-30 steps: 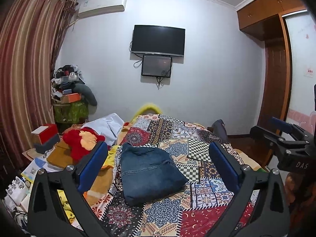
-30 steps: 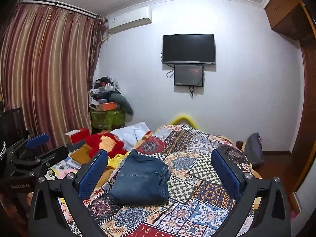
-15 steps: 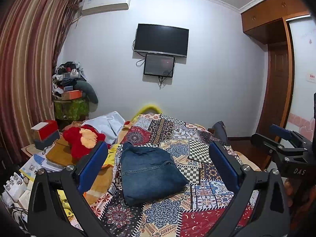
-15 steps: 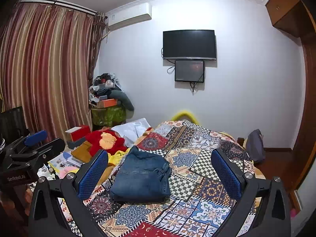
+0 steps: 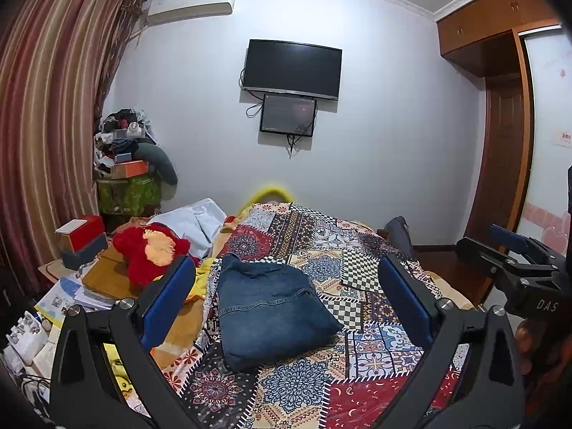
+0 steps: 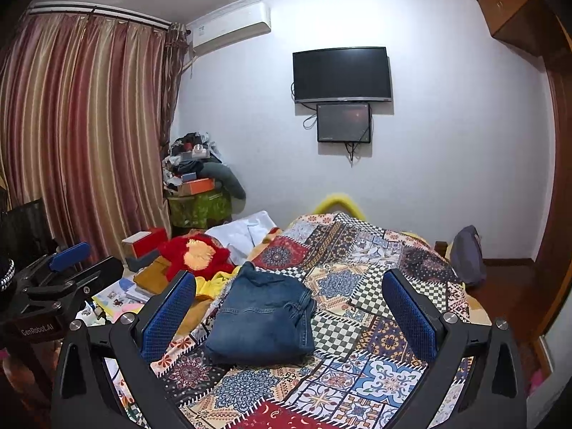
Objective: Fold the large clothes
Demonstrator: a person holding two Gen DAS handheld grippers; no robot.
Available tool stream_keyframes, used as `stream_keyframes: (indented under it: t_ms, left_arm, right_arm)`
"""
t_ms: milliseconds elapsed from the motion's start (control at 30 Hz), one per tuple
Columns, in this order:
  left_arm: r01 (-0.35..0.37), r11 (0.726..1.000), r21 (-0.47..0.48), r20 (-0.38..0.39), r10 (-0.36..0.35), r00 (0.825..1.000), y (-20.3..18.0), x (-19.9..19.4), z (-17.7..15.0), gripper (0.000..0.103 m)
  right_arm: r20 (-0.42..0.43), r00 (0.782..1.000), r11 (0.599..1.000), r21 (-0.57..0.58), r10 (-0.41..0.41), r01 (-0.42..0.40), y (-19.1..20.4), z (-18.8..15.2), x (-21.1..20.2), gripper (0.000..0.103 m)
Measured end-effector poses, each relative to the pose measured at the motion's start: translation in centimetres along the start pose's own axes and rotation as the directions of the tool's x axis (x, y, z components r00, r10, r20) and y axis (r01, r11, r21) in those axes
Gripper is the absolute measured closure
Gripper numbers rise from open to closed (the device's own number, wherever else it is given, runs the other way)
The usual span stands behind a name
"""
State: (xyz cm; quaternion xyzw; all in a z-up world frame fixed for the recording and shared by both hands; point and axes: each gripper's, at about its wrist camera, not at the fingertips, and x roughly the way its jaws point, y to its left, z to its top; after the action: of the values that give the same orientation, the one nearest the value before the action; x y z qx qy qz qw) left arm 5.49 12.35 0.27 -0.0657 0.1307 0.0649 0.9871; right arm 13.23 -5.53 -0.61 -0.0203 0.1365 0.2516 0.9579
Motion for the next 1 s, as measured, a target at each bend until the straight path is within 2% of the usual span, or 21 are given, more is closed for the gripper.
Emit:
stream_keyframes:
  t_ms: [667,1000]
  left_arm:
    - [0.011,1.000,0.010,0.009,-0.011,1.000,0.01,-0.15,0.20,0.000]
    - [0.040,0.999,0.025,0.016,-0.041,0.999,-0.36,-0.43,0.52,0.000]
  right_arm:
    - [0.010,1.000,1.000,-0.011,0.006,-0.006,0.12,-0.20,-0.23,0.000]
    - [0.016,1.000,1.000,-0.021,0.004,-0.004,0.30,-0.02,-0.33,0.000]
